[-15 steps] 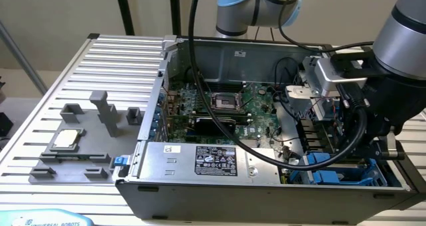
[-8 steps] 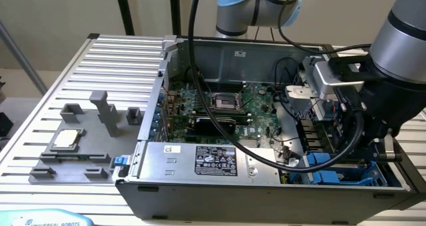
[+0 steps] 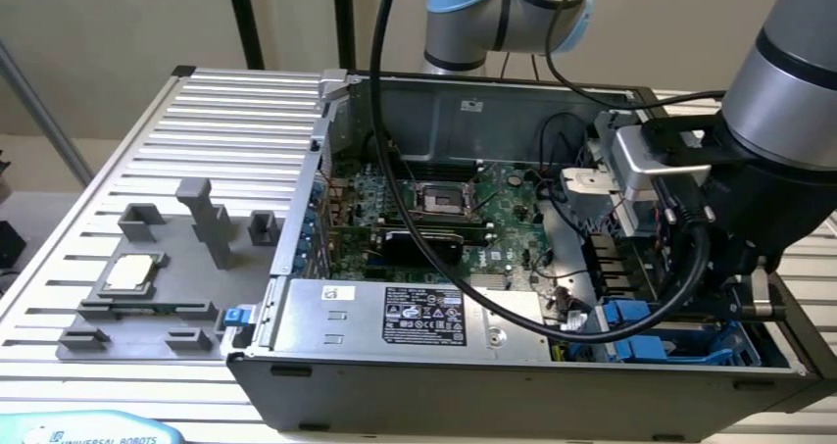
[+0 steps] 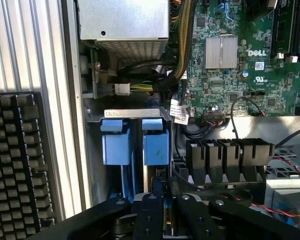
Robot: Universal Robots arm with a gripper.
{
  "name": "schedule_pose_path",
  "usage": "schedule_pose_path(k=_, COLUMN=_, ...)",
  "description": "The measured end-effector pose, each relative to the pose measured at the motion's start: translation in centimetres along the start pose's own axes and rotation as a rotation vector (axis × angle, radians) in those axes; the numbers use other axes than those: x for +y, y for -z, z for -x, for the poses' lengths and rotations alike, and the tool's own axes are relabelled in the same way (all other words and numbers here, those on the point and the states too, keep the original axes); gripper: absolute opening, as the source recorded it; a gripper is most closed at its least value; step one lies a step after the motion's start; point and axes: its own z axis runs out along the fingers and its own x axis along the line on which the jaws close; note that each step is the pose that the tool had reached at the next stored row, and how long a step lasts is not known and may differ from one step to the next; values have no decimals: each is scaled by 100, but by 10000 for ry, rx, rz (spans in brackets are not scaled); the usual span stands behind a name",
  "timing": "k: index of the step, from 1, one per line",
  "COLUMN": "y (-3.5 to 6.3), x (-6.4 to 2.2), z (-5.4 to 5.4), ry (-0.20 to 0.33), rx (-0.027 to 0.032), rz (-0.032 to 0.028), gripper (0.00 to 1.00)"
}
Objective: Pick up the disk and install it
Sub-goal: 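Insert the second disk wire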
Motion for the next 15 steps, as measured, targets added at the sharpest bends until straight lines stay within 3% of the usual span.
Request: schedule_pose_path(k=15, y=-11, x=3, z=10, ry=0, rx=-13, rz=-31, gripper=16)
